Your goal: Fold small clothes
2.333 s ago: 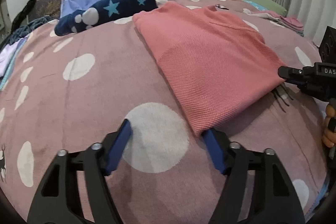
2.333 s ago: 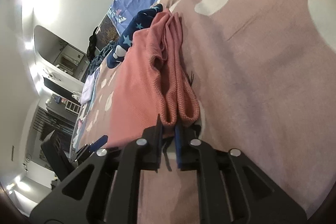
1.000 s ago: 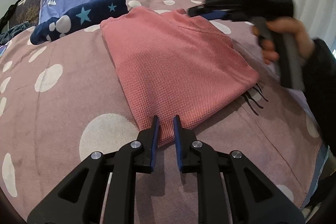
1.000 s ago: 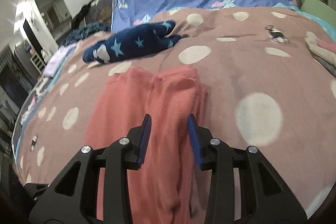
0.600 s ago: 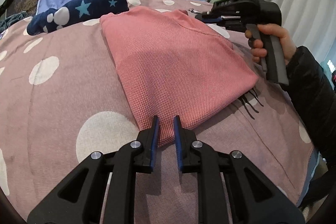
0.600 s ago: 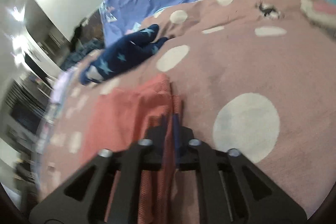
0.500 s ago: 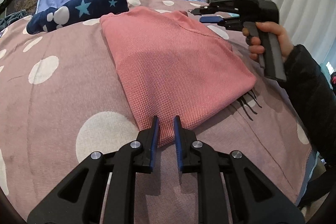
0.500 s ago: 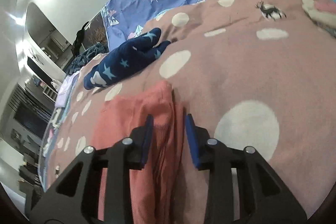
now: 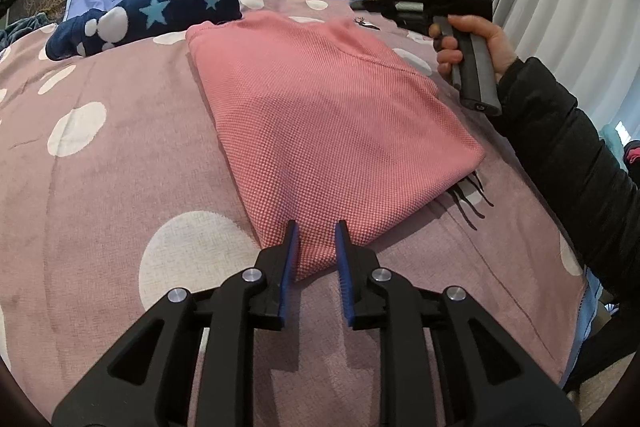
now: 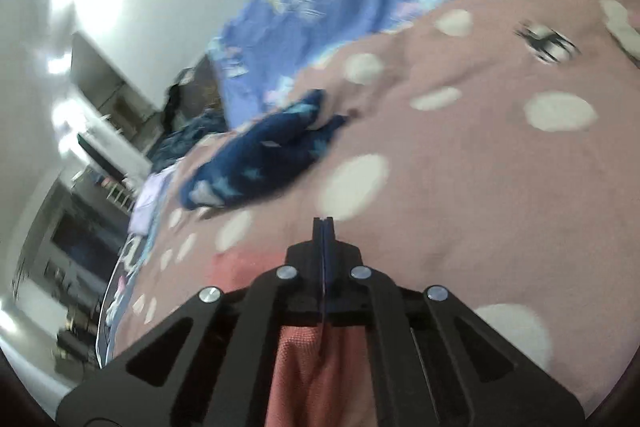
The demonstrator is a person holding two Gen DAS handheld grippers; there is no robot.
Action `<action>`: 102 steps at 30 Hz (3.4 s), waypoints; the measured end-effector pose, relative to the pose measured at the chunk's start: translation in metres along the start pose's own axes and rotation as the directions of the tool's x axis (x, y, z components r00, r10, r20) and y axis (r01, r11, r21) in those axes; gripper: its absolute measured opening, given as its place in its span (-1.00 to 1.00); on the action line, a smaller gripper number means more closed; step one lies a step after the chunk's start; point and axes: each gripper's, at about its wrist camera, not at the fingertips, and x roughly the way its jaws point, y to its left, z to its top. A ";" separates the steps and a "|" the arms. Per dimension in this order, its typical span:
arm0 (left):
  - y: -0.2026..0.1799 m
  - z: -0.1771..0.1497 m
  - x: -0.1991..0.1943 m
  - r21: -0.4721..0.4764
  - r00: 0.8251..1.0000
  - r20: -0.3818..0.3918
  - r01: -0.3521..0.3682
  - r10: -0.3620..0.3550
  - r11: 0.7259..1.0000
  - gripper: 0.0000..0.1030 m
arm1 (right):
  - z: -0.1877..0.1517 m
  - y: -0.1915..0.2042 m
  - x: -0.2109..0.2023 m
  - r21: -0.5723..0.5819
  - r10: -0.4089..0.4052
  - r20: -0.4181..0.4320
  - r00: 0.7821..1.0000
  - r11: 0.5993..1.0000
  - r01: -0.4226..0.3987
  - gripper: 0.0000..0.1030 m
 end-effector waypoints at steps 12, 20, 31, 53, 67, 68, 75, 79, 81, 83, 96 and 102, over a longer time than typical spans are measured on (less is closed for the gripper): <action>0.016 0.031 -0.027 -0.058 0.995 0.086 0.063 -0.058 0.996 -0.61 | -0.047 0.031 -0.001 -0.169 0.002 -0.150 0.989 0.985 -0.028 -0.08; 0.073 0.106 0.026 -0.154 0.995 0.066 -0.059 0.070 0.986 -0.11 | -0.053 0.001 0.004 -0.052 0.093 -0.128 0.987 0.994 -0.101 -0.14; 0.115 0.177 0.103 -0.235 0.997 0.047 -0.047 0.060 0.971 -0.74 | -0.058 0.000 0.004 -0.081 0.090 -0.113 0.989 0.992 -0.100 -0.11; 0.019 0.089 0.055 0.150 0.996 0.066 -0.061 0.052 0.987 0.09 | -0.092 0.026 -0.029 -0.197 0.003 -0.143 0.990 0.980 -0.032 -0.42; 0.012 0.078 0.055 0.169 0.992 0.074 -0.115 0.104 0.979 0.11 | -0.080 0.023 -0.043 -0.162 -0.094 -0.035 0.995 0.983 0.087 -0.65; 0.012 0.077 0.056 0.167 0.992 0.074 -0.115 0.104 0.979 0.11 | -0.077 0.031 -0.043 -0.188 -0.082 -0.033 0.996 0.979 0.075 -0.65; 0.014 0.078 0.054 0.160 0.993 0.070 -0.104 0.094 0.982 0.13 | -0.065 0.045 0.022 -0.390 -0.258 -0.043 0.965 0.894 0.222 -0.84; 0.016 0.078 0.054 0.151 0.995 0.067 -0.089 0.079 0.985 0.13 | -0.045 0.005 0.009 -0.138 -0.178 -0.034 0.984 0.976 0.171 -0.97; 0.016 0.077 0.054 0.148 0.995 0.067 -0.084 0.075 0.985 0.13 | -0.043 0.008 0.001 -0.146 -0.172 -0.025 0.985 0.975 0.167 -0.86; 0.019 0.077 0.054 0.138 0.996 0.065 -0.070 0.062 0.988 0.13 | -0.042 0.018 -0.001 -0.170 -0.102 -0.050 0.994 0.981 0.092 -0.86; 0.017 0.078 0.054 0.151 0.994 0.071 -0.087 0.077 0.985 0.17 | -0.056 0.056 0.000 -0.369 -0.272 -0.001 0.962 0.895 0.252 -0.53; 0.017 0.078 0.053 0.153 0.994 0.073 -0.089 0.078 0.984 0.17 | -0.090 0.061 -0.066 -0.347 -0.192 -0.027 0.981 0.922 0.171 -0.17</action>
